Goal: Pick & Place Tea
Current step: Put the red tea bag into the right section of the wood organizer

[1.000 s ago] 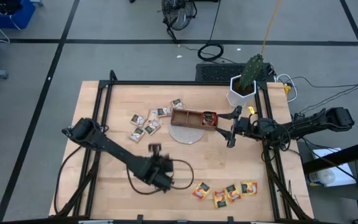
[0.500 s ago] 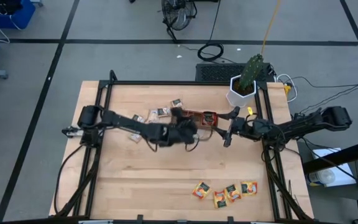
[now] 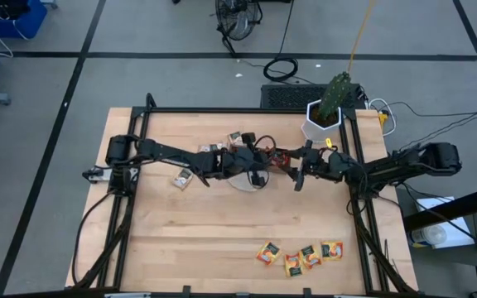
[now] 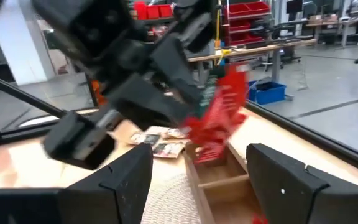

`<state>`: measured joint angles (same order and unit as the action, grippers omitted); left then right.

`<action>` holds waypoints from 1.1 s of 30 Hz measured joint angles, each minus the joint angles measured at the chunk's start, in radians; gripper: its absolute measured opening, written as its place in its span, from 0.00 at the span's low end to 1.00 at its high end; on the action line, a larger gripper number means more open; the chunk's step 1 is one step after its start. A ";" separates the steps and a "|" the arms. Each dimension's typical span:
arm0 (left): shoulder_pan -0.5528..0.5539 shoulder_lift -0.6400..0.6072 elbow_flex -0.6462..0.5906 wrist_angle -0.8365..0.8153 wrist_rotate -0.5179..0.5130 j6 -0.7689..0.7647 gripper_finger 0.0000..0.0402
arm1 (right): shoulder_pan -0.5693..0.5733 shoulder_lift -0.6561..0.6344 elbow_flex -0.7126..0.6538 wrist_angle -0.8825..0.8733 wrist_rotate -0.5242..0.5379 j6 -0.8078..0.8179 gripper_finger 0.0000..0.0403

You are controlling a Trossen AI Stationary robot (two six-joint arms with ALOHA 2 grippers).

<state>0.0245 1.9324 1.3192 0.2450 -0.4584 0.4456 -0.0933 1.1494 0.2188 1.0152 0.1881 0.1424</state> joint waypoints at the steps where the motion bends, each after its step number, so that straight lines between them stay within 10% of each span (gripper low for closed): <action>1: 0.005 0.004 0.000 0.007 0.009 -0.002 0.02 | -0.004 0.015 0.000 0.020 -0.005 0.002 0.59; 16: 0.016 0.034 0.000 0.018 0.069 -0.011 0.02 | -0.050 0.147 0.001 0.172 -0.008 0.005 0.49; 26: 0.015 0.034 0.000 0.017 0.066 -0.064 0.08 | -0.061 0.146 0.001 0.148 -0.014 -0.043 0.05; 33: 0.006 0.034 0.000 0.011 0.066 -0.114 0.21 | -0.042 0.127 0.001 0.137 -0.007 -0.083 0.00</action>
<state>0.0302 1.9663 1.3197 0.2564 -0.3922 0.3317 -0.1352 1.2760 0.2195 1.1517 0.1811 0.0592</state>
